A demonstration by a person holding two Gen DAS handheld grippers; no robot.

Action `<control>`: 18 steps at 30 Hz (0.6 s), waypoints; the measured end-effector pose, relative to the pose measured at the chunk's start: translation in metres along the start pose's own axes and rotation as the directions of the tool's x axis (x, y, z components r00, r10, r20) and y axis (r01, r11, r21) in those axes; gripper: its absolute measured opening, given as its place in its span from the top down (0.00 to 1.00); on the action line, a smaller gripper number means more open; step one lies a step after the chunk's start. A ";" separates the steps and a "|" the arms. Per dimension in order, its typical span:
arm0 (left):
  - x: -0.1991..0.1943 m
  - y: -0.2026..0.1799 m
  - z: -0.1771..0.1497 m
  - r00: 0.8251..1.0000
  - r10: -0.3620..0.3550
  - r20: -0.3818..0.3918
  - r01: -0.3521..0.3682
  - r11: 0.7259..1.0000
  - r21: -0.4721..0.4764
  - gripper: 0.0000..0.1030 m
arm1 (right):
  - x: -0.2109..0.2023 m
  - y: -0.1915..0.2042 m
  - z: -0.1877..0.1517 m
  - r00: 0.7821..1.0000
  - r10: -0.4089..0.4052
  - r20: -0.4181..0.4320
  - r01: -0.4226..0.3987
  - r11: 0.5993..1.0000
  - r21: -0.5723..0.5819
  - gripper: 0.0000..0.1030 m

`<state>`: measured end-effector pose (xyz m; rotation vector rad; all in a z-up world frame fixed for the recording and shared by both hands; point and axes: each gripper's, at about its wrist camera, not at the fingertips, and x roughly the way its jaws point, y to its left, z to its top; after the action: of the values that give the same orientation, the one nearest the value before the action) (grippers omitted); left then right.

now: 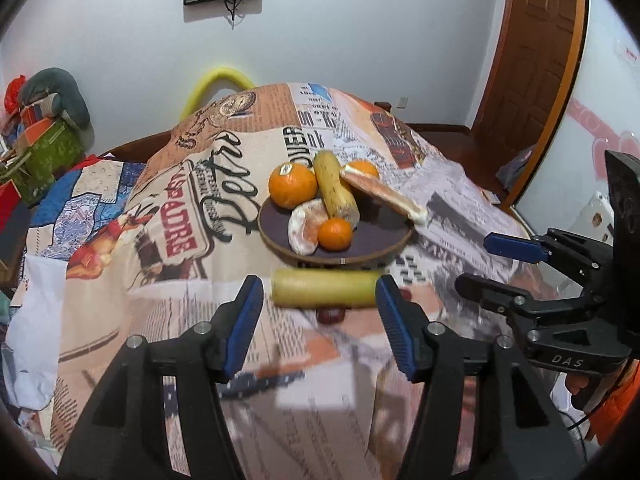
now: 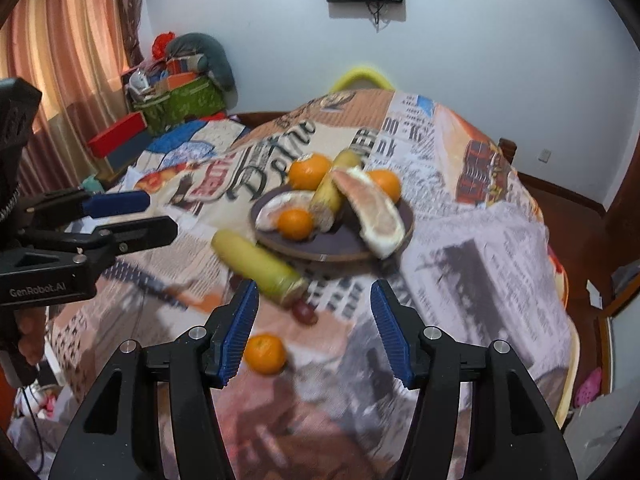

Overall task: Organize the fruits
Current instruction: 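Lower the mandarin and pomelo segment onto the plate and open both tools, then grasp a loose mandarin with the right tool while the left tool moves toward the green gourd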

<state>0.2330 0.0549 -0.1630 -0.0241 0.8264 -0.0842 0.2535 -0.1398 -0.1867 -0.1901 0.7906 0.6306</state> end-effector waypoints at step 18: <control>0.027 0.009 -0.049 0.994 -0.013 -0.113 0.010 0.999 -0.032 0.43 | 0.053 0.022 -0.041 0.984 0.066 -0.165 -0.062 0.998 0.032 0.50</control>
<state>0.2154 0.0618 -0.2168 -0.0541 0.9407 -0.0842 0.2442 -0.1139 -0.2516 -0.1949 0.9682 0.6704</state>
